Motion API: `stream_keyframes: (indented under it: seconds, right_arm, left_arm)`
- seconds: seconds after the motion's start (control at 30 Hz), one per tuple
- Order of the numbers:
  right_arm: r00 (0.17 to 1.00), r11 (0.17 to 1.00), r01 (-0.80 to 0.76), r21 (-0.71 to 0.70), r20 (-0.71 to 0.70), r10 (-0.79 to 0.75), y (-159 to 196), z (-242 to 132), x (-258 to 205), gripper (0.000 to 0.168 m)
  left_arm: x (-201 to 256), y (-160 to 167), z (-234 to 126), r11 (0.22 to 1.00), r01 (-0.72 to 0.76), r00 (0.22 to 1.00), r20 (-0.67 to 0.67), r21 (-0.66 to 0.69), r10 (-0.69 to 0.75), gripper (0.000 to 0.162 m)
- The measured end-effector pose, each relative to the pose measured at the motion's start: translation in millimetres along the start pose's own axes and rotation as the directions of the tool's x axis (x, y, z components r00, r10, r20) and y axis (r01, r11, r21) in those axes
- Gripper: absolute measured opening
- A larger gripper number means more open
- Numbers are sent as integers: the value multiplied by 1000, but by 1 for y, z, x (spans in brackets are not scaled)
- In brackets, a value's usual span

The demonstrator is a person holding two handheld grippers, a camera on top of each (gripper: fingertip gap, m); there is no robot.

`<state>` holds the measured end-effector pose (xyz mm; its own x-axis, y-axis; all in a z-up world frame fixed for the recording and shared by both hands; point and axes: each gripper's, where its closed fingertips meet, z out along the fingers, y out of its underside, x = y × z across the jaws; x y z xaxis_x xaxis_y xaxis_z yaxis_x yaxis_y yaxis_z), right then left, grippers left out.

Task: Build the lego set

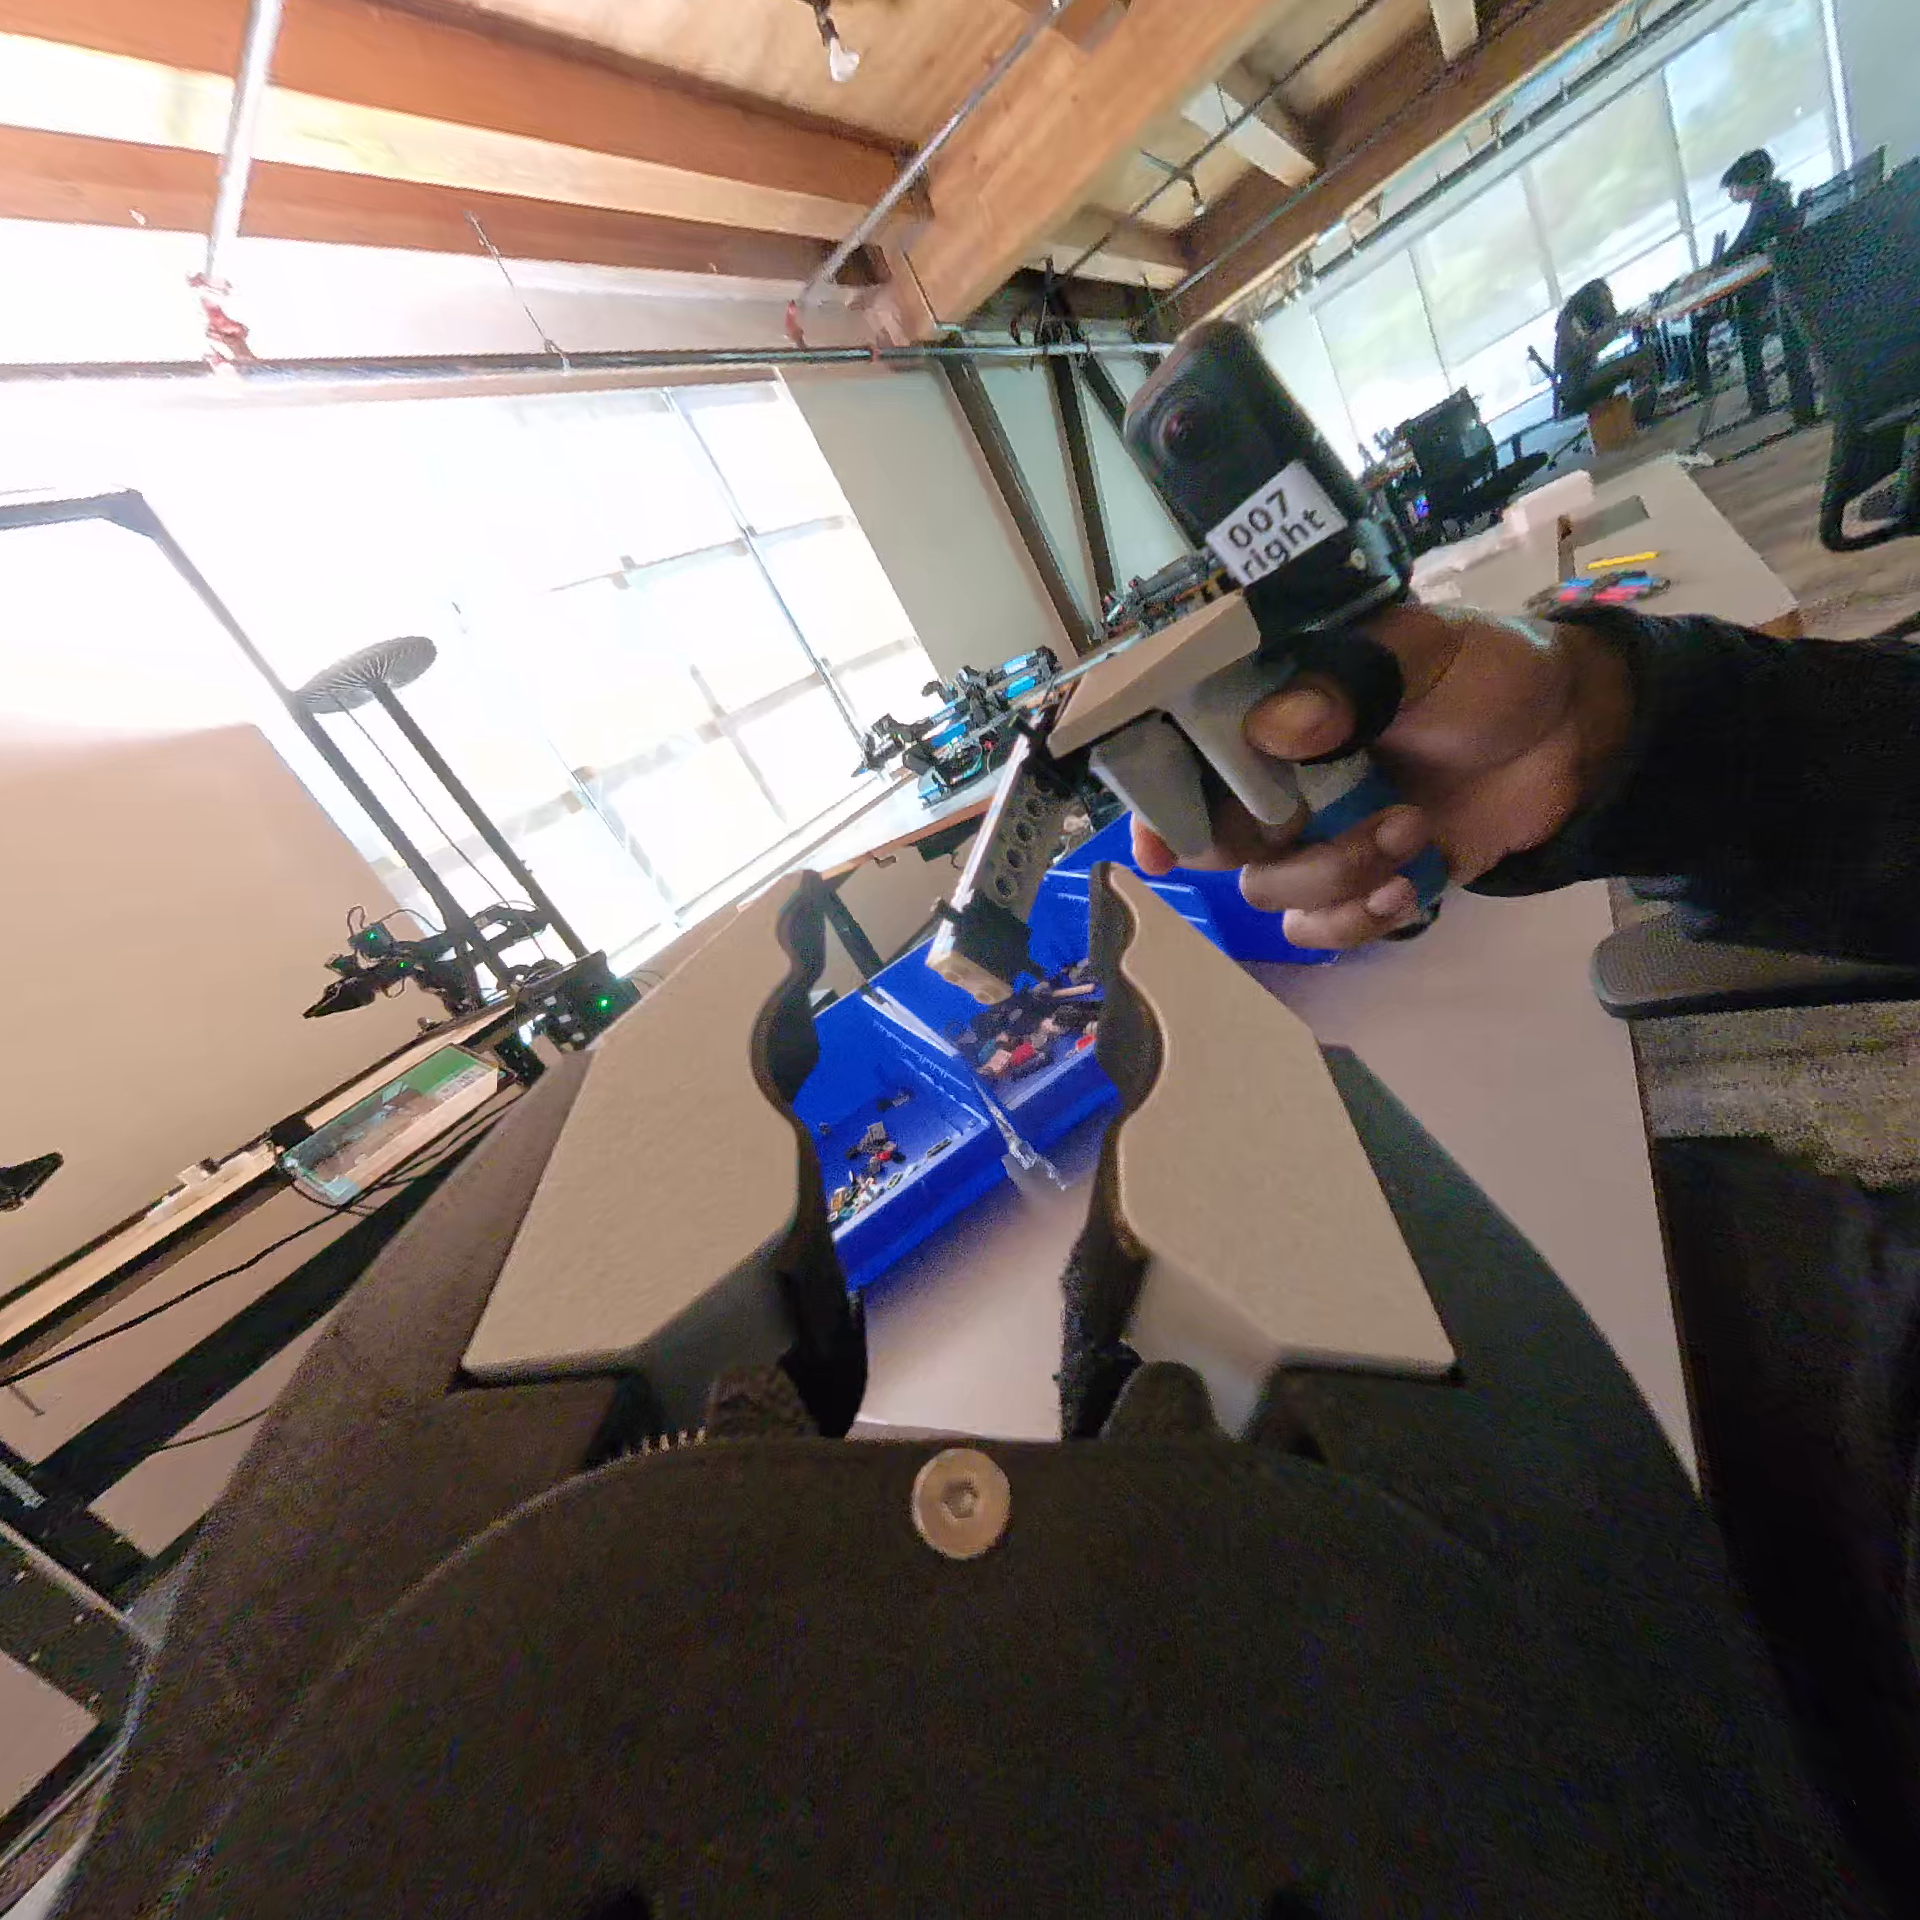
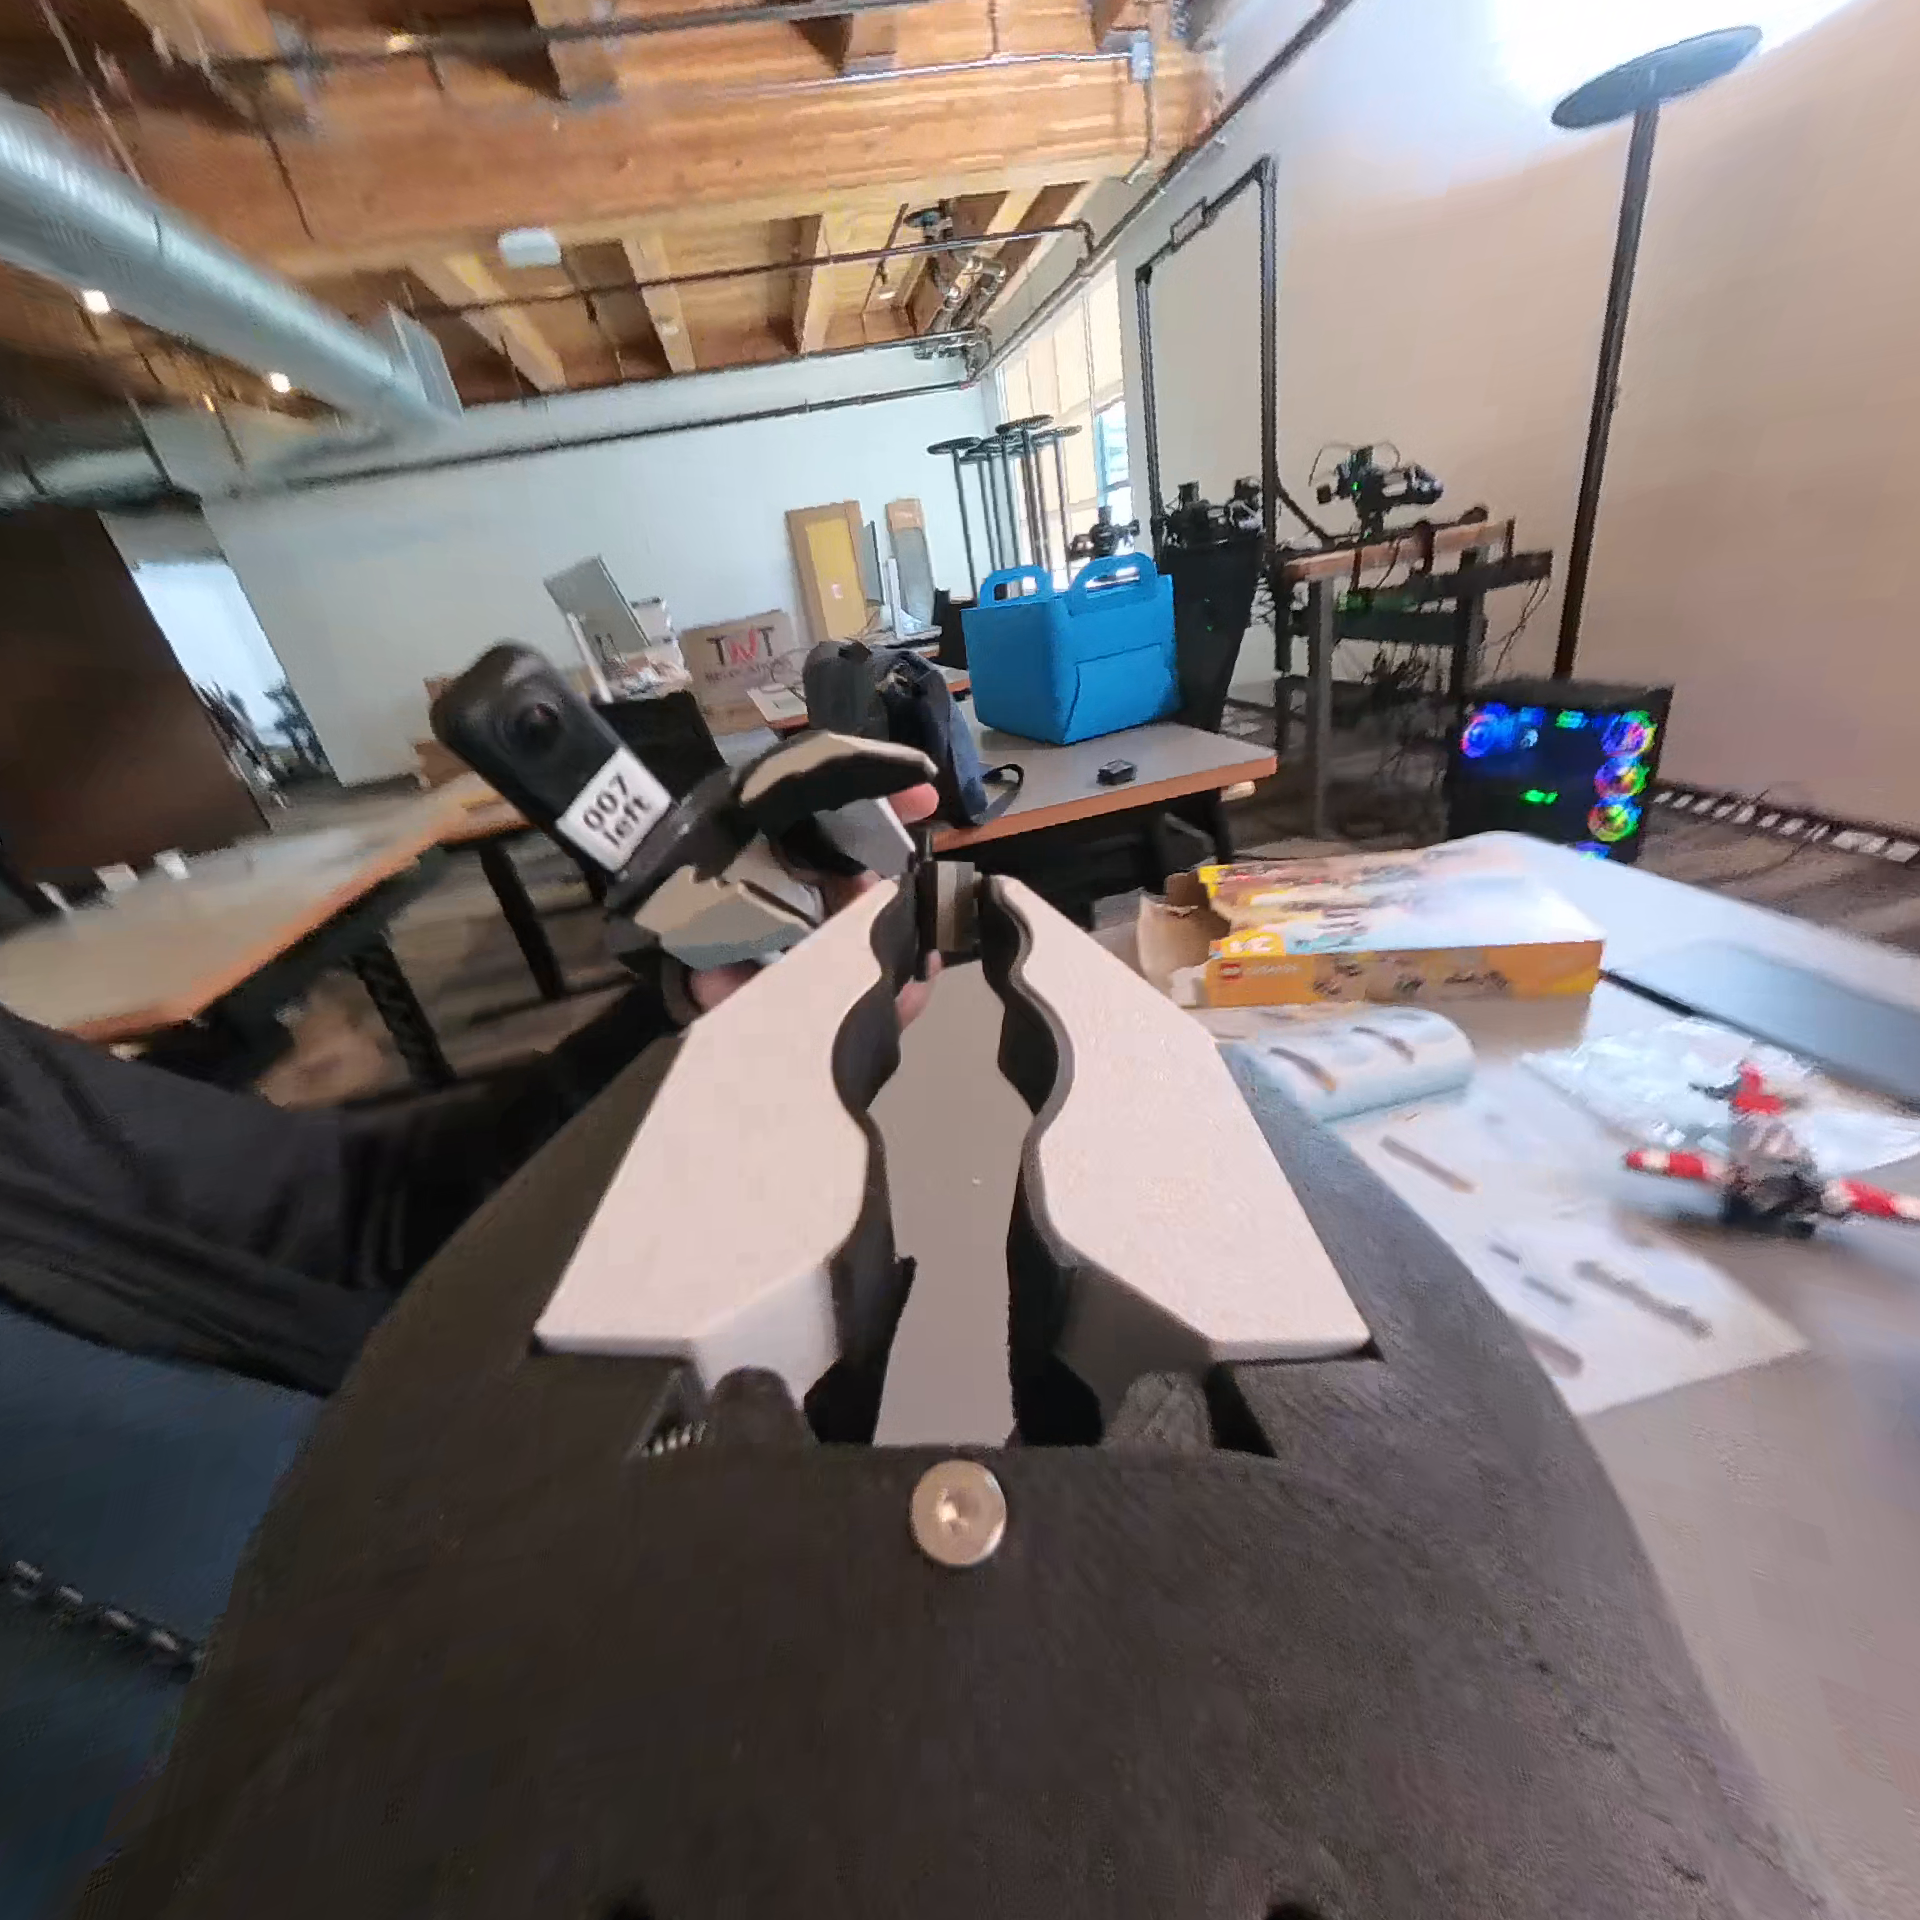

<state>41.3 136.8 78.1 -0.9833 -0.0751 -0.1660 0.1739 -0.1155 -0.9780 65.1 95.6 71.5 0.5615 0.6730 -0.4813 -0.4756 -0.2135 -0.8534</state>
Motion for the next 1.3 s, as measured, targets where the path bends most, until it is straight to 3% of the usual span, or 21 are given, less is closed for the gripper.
stream_keyframes:
  seconds: [0.17,0.37,0.57,0.8,1.0,1.3]
  right_arm:
    - [993,994,-109,10,40,109,3,2,-1,12]
    - [991,992,-121,-31,60,122,10,2,-2,12]
    - [992,990,-108,-93,60,114,18,1,-1,12]
    - [980,971,-177,-163,60,189,33,0,5,12]
    - [973,961,-208,-180,66,223,39,2,7,12]
    - [963,951,-244,-190,70,261,49,3,15,12]
  left_arm:
    - [7,11,7,998,53,998,-26,-15,-54,51]
    - [19,25,11,967,243,960,-122,-80,-251,49]
    - [33,27,11,870,474,835,-243,-138,-494,44]
    - [36,37,10,724,648,674,-265,-236,-690,28]
    - [36,43,10,632,730,572,-275,-260,-773,21]
    - [41,58,13,593,757,544,-239,-275,-804,12]
